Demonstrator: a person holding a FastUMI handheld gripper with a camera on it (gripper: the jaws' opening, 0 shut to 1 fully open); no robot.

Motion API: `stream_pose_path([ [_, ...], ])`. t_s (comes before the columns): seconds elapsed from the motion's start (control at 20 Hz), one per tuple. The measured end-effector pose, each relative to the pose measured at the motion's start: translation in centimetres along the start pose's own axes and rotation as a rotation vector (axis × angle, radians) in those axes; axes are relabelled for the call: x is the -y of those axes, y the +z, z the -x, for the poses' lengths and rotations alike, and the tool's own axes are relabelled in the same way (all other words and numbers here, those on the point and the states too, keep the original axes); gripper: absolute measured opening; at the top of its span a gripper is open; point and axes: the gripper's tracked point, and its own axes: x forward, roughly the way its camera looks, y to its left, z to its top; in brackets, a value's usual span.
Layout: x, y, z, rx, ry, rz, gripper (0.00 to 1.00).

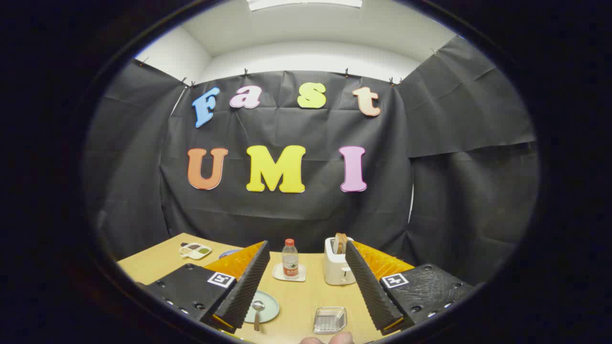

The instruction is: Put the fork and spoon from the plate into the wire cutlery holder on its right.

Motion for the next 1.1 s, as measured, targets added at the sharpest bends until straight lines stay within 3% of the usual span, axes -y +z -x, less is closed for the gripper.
stream_pose_path([
  [0.45, -2.7, -2.1, -0.4, -0.084, 0.084, 0.024, 0.95],
  [0.7, -5.3, -5.9, -1.0, -0.208, 0.166, 0.027, 0.95],
  [1.1, -4.7, -5.3, -1.9, -0.173, 0.116, -0.044, 0.95],
])
